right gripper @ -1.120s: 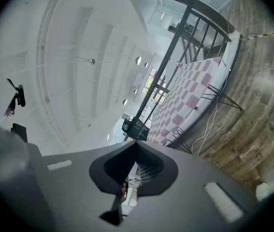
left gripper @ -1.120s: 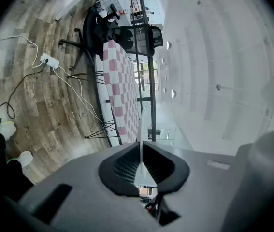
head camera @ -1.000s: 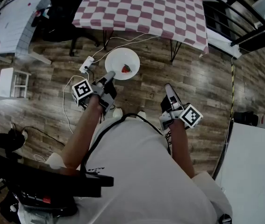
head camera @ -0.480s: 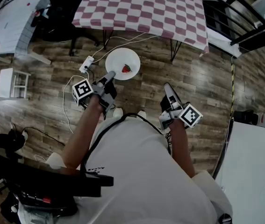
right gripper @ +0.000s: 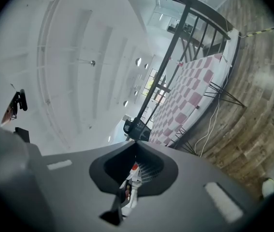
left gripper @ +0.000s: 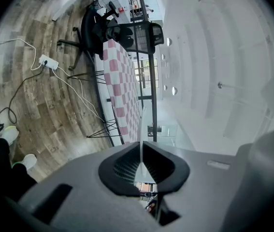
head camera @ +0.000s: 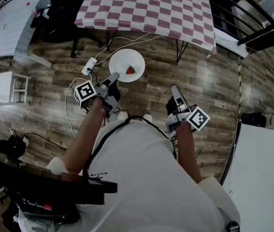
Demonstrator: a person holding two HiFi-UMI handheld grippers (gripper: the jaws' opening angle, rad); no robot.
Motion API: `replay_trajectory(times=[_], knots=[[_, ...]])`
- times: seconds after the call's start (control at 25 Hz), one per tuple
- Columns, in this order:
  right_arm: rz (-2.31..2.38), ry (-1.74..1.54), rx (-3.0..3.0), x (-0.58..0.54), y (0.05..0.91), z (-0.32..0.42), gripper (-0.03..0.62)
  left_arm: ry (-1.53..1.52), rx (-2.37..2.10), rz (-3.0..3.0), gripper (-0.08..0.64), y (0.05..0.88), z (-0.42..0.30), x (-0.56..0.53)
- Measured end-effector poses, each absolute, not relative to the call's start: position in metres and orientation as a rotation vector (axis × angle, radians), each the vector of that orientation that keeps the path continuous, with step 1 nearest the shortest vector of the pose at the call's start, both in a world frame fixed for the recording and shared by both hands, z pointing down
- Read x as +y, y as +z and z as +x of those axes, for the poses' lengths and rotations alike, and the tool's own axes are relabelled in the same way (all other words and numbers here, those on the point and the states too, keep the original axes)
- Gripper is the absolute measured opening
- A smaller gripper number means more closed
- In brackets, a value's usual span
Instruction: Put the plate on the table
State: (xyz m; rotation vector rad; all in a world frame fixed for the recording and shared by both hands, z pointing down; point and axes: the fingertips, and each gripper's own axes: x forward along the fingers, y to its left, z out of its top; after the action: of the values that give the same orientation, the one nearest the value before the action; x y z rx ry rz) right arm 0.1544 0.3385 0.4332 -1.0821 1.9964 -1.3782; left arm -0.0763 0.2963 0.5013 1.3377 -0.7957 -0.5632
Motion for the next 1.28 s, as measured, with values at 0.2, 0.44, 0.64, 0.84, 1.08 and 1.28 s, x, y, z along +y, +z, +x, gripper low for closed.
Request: replay_trajectory(times=[0.2, 0.44, 0.64, 0.84, 1.08, 1.28], knots=[[-1.099, -1.381, 1.984, 0.339, 0.434, 0.141, 0.006, -0.565, -0.778, 1.348, 0.023, 0.497, -0.090, 0.293], [-1.129, -1.360, 1.972, 0.342, 0.433, 0.113, 0.006, -0.554, -0.746, 1.373, 0.022, 0.494, -0.116, 0.292], [-1.139, -1.344, 1.950, 0.347, 0.436, 0.110, 0.008, -0.519, -0.762, 1.369, 0.022, 0.505, -0.127, 0.295], [-1.139, -1.341, 1.920, 0.352, 0.436, 0.098, 0.006, -0.511, -0.752, 1.382, 0.023, 0.505, -0.141, 0.295], [-1.158, -1.348, 1.919, 0.356, 0.438, 0.089, 0.006, -0.514, -0.749, 1.380, 0.023, 0.508, -0.154, 0.300], [-1.171, -1.355, 1.917, 0.358, 0.442, 0.081, 0.008, -0.517, -0.763, 1.363, 0.023, 0.514, -0.170, 0.304]])
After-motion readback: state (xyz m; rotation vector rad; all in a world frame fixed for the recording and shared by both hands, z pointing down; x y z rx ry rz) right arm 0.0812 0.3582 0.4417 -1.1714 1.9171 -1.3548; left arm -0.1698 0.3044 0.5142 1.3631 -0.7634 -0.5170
